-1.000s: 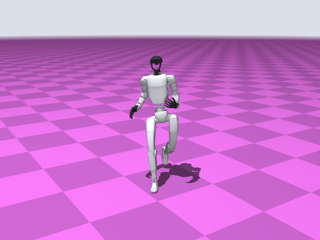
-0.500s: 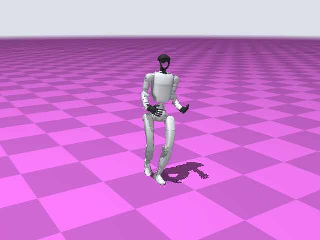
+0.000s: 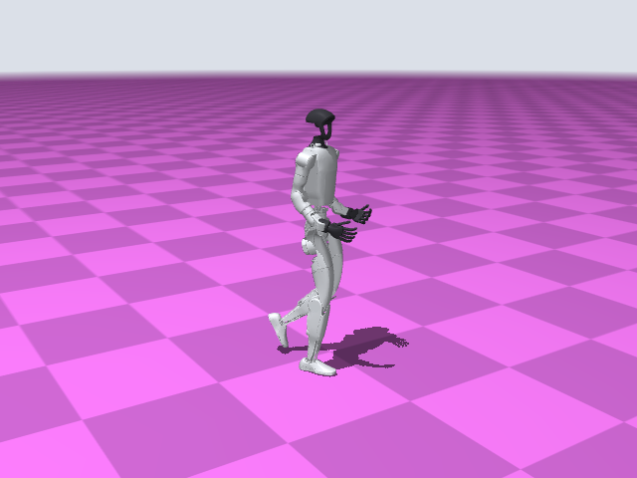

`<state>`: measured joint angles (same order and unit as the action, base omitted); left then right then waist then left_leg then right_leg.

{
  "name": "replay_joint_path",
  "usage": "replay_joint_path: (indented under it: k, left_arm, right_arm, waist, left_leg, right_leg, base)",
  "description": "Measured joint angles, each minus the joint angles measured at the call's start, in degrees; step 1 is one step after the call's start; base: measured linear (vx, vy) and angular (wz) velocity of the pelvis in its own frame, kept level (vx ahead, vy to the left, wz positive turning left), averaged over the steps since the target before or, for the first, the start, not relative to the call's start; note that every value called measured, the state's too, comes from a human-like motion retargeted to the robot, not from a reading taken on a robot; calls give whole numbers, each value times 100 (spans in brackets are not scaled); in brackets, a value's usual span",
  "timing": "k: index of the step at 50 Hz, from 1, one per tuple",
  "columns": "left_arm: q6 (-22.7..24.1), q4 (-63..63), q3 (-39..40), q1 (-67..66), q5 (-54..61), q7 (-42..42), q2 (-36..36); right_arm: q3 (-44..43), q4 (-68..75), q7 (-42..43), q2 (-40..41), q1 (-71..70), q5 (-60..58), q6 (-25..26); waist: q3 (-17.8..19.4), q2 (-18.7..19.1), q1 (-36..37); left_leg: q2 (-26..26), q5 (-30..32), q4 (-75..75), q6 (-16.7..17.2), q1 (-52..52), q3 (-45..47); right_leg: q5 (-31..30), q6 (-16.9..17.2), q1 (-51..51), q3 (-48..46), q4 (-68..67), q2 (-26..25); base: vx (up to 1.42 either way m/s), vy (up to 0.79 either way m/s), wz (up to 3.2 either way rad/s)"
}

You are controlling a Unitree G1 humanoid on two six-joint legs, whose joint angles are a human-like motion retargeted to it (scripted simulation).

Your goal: Walk run

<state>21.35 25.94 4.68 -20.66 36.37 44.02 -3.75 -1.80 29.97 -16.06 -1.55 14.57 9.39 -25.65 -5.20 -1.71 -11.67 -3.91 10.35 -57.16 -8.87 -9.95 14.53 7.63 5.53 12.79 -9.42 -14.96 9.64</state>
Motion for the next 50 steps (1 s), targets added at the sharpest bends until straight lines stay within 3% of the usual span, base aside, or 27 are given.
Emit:
replay_joint_path:
  k: [2, 4, 10, 13, 15, 16, 18, 20, 22, 23, 25, 29, 31, 35, 39, 42, 43, 45, 47, 48, 50]
  left_arm:
    - [-36, 59, 57, -109, 51, 12, -66]
    - [-101, 77, 84, -126, 103, 82, 23]
    - [-45, -225, 141, -35, 138, -8, 442]
    - [-12, -376, 194, 57, 181, -126, 472]
    - [-11, -400, 256, 157, 160, -184, 401]
    - [9, -398, 325, 183, 143, -237, 328]
    - [94, -363, 403, 233, 109, -394, 200]
    - [144, -283, 434, 361, 193, -565, 82]
    - [70, -208, 495, 511, 326, -642, -73]
    - [66, -202, 486, 595, 375, -667, -121]
    - [105, -196, 396, 751, 470, -693, -153]
    - [121, -134, 74, 1023, 630, -620, -50]
    - [96, -189, -102, 1142, 612, -517, 161]
    - [21, -404, -248, 1347, 525, -326, 610]
    - [-43, -555, -218, 1304, 567, -140, 914]
    - [0, -542, 7, 890, 544, -77, 859]
    - [67, -513, 129, 702, 533, -105, 752]
    - [339, -436, 358, 277, 572, -286, 515]
    - [559, -307, 558, -51, 631, -451, 149]
    - [596, -223, 658, -123, 632, -507, -31]
    - [593, -83, 851, -182, 630, -567, -311]
  right_arm:
    - [54, -175, 112, -11, -245, 147, -78]
    - [123, -414, 169, -100, -455, 214, -134]
    - [231, -1062, -96, -677, -892, 164, -62]
    - [164, -1212, -154, -908, -876, -6, -76]
    - [98, -1208, -78, -975, -749, -141, -150]
    - [127, -1132, -41, -966, -672, -199, -174]
    - [139, -872, -14, -877, -503, -324, -214]
    - [49, -463, -157, -711, -361, -527, -276]
    - [67, -66, -220, -615, -189, -739, -243]
    - [58, 107, -223, -572, -132, -810, -234]
    - [-46, 362, -187, -509, -4, -890, -246]
    - [-436, 485, 97, -379, 520, -1000, -363]
    - [-592, 415, 297, -244, 812, -914, -455]
    - [-654, 296, 555, -76, 1180, -763, -565]
    - [-618, 218, 644, -71, 1217, -750, -590]
    - [-551, 245, 715, -193, 1004, -801, -583]
    - [-518, 265, 746, -259, 822, -823, -572]
    - [-443, 260, 802, -294, 408, -864, -569]
    - [-372, 178, 903, -319, -31, -827, -597]
    - [-311, 144, 967, -366, -282, -745, -608]
    - [-118, 52, 1096, -503, -854, -459, -631]
  waist:
    - [72, -176, 492]
    - [167, -289, 936]
    - [407, -198, 1516]
    - [321, -241, 1605]
    - [210, -302, 1516]
    - [194, -476, 1611]
    - [156, -705, 1712]
    - [145, -563, 1636]
    - [275, -478, 1457]
    - [296, -284, 1469]
    - [277, 259, 1363]
    - [310, 680, 1148]
    - [342, 811, 739]
    - [497, 738, 63]
    - [672, 561, -304]
    - [731, 604, -505]
    - [677, 561, -488]
    - [517, 620, -452]
    - [610, 855, -582]
    - [687, 821, -484]
    - [786, 605, -98]
  left_leg:
    - [-375, -437, 136, 339, -648, 75]
    - [-339, -971, 537, 498, -1154, 370]
    - [375, -1705, 2948, 193, -2028, 1445]
    - [279, -1819, 4110, 98, -2193, 2061]
    - [-9, -1572, 4551, -534, -2151, 2379]
    - [100, -1459, 4454, -581, -1959, 2568]
    - [225, -1871, 4113, -613, -1664, 2504]
    - [229, -2344, 3555, -613, -1958, 983]
    - [545, -2885, 3001, -613, -1349, 1575]
    - [617, -3021, 3035, -613, -1135, 1430]
    - [775, -3095, 3252, -613, -870, 841]
    - [478, -2841, 3860, -613, -388, -177]
    - [223, -2651, 4258, -613, -87, -1019]
    - [-192, -2496, 4614, -613, 468, -2224]
    - [-342, -2316, 4824, -613, 1292, -2779]
    - [-442, -1610, 4761, -588, 1874, -2618]
    - [-605, -1095, 4702, -512, 1959, -2451]
    - [-550, 279, 4206, 133, 1843, -1958]
    - [-482, 1370, 2399, 586, 1194, -1769]
    - [-551, 1705, 1360, 596, 751, -1449]
    - [-734, 1173, -175, 734, -121, -959]
  right_leg:
    - [-368, 42, -333, -61, 408, -19]
    - [-717, 201, -634, -450, 718, 39]
    - [-889, 229, -1502, -1149, 1191, -662]
    - [-765, 157, -1873, -1521, 1275, -987]
    - [-939, 170, -2057, -1753, 1205, -1129]
    - [-1237, 128, -2186, -1628, 1084, -1077]
    - [-2233, -50, -2354, -1606, 689, -984]
    - [-3560, -646, -2183, -1758, -58, -1156]
    - [-3763, -1089, -1672, -1244, -1919, -993]
    - [-3763, -1250, -1466, -1101, -2292, -1154]
    - [-3413, -1389, -1010, -953, -2435, -1693]
    - [-1638, -1856, 244, -864, -2867, -1326]
    - [-1122, -1935, 831, -1085, -2588, -1077]
    - [-851, -1181, 1911, -218, -1529, -1093]
    - [-589, -284, 2519, 702, -388, -719]
    - [-596, 443, 2607, 383, 8, -197]
    - [-854, 433, 2681, 356, -260, -125]
    - [-116, -40, 2840, 22, -1131, -17]
    - [699, -56, 2560, 1176, -1692, -568]
    - [915, -310, 2359, 1062, -1825, -598]
    - [1375, -449, 1936, 1105, -1953, -351]
  base:
    - [56, -7, 24]
    - [57, -11, 37]
    - [73, -13, 109]
    - [73, -13, 118]
    - [119, -18, 119]
    - [161, -45, 27]
    - [149, -44, 8]
    - [112, 1, 106]
    - [133, 23, 123]
    - [116, 31, 113]
    - [109, 36, 156]
    - [96, 23, 234]
    - [124, -1, 370]
    - [103, -35, 308]
    - [121, -30, 194]
    - [135, -4, 83]
    - [139, -9, -8]
    - [166, -32, -8]
    - [134, -18, 60]
    - [123, -13, 5]
    - [138, -16, -28]
